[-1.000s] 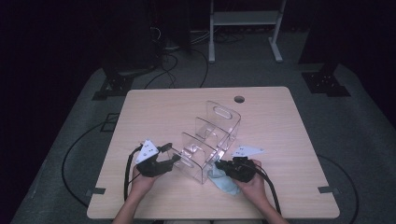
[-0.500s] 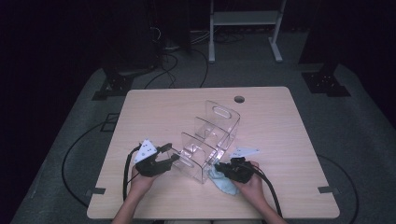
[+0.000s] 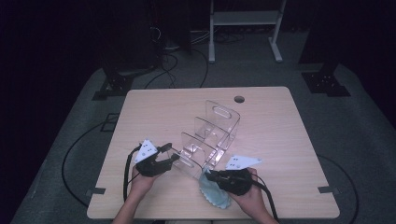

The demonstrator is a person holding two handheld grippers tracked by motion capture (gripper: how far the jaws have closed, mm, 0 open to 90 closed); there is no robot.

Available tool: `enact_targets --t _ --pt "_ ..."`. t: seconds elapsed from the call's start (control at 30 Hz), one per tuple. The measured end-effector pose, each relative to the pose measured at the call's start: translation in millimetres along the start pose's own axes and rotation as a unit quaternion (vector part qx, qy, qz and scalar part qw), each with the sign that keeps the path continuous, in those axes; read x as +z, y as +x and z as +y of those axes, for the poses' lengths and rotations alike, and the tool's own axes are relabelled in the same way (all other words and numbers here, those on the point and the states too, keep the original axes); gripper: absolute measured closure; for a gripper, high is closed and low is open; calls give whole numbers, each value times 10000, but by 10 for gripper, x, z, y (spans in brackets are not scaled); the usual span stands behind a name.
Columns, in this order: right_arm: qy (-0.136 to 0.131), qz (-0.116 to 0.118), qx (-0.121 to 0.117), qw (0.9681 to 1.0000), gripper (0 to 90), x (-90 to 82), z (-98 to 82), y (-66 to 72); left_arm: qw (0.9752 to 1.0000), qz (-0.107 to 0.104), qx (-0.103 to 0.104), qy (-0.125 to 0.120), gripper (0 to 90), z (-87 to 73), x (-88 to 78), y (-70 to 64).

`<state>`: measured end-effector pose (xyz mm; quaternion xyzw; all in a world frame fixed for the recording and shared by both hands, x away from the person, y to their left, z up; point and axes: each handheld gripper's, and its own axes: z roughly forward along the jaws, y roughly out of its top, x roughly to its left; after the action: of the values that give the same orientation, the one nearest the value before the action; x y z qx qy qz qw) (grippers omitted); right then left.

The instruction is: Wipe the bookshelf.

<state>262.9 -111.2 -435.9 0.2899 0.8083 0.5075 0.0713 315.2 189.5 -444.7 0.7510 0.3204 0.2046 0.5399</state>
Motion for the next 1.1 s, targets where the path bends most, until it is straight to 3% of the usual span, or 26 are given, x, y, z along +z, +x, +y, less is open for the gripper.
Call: enact_targets --t 0.17,0.43,0.5,0.6,0.7,0.83,0.9,1.1 --pt "234 -270 -32 9994 838 132 -95 21 10000 14 -15 -7 466 -4 -3 7" --pt "570 -169 177 9981 836 363 -284 -38 10000 80 -29 -7 462 -5 0 17" --pt "580 -145 238 9979 836 365 -285 -44 10000 62 -27 -9 462 -6 -1 20" --pt "455 -203 96 9987 836 315 -238 -4 10000 48 -30 -12 462 -6 1 17" --pt "478 -145 166 9986 835 336 -263 -17 10000 48 -35 -12 462 -7 0 17" --pt "768 -133 237 9967 833 451 -376 -52 10000 52 -7 0 462 -4 0 21" --pt "769 -119 268 9966 834 437 -359 -47 10000 43 -13 -3 462 -4 -2 22" --pt "223 -148 89 9996 835 181 -183 102 10000 13 -65 32 429 -2 17 29"
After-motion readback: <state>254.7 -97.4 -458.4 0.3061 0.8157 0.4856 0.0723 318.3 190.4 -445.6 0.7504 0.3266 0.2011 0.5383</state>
